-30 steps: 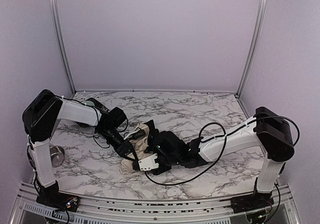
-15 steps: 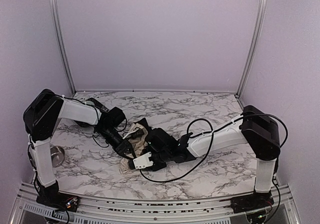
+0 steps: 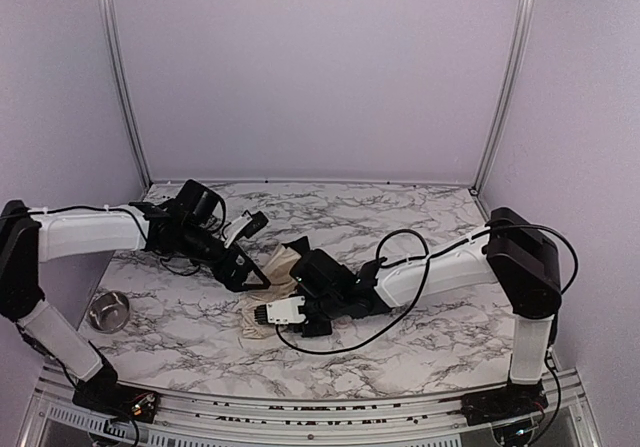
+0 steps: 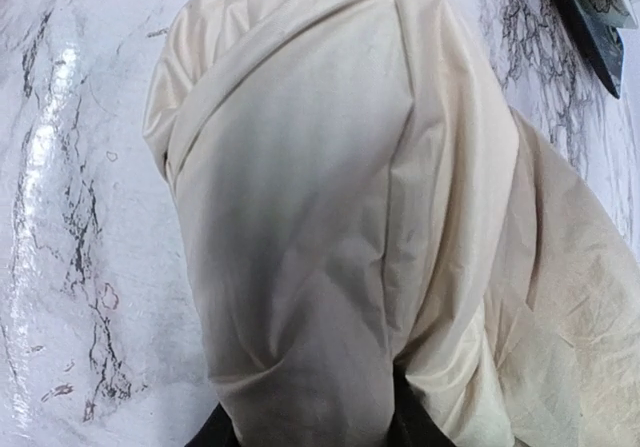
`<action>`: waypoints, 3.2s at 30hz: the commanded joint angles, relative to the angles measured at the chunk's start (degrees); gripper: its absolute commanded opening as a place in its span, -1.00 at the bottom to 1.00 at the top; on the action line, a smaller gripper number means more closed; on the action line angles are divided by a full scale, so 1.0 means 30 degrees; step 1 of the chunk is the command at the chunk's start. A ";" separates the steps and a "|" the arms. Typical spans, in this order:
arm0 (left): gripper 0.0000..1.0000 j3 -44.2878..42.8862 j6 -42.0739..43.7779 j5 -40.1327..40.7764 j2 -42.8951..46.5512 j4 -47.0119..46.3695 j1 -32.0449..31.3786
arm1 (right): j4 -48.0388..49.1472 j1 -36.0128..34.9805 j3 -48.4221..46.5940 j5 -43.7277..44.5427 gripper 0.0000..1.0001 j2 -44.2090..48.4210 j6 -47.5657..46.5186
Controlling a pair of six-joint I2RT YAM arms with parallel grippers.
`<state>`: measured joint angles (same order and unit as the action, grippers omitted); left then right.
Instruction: Put away the umbrella
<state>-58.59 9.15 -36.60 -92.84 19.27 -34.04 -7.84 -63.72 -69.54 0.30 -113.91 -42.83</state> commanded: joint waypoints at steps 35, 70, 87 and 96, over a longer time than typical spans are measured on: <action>0.59 0.7207 0.7829 1.3792 0.4112 -0.3609 -1.0625 | -1.1707 0.3220 -0.3134 -1.5731 -0.77 -0.5990 0.8960; -0.47 -0.2120 0.5769 0.0864 -0.4898 0.7058 -0.4903 | 0.2380 0.3583 0.7510 -0.7612 0.28 1.0764 1.1481; -0.53 -0.4756 0.6694 -0.1920 -0.7799 1.0264 -0.3418 | 0.3688 -0.2903 0.6031 0.5381 0.43 0.5450 0.1059; -0.57 -0.5464 0.7457 -0.2264 -0.8466 1.1253 -0.3301 | 0.3332 -0.2737 0.5154 0.6493 0.42 0.2853 0.0564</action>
<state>-75.96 29.82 -44.47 -115.39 44.86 -43.09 2.26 -72.66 -52.82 16.32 -101.95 -39.48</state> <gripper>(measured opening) 0.254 0.714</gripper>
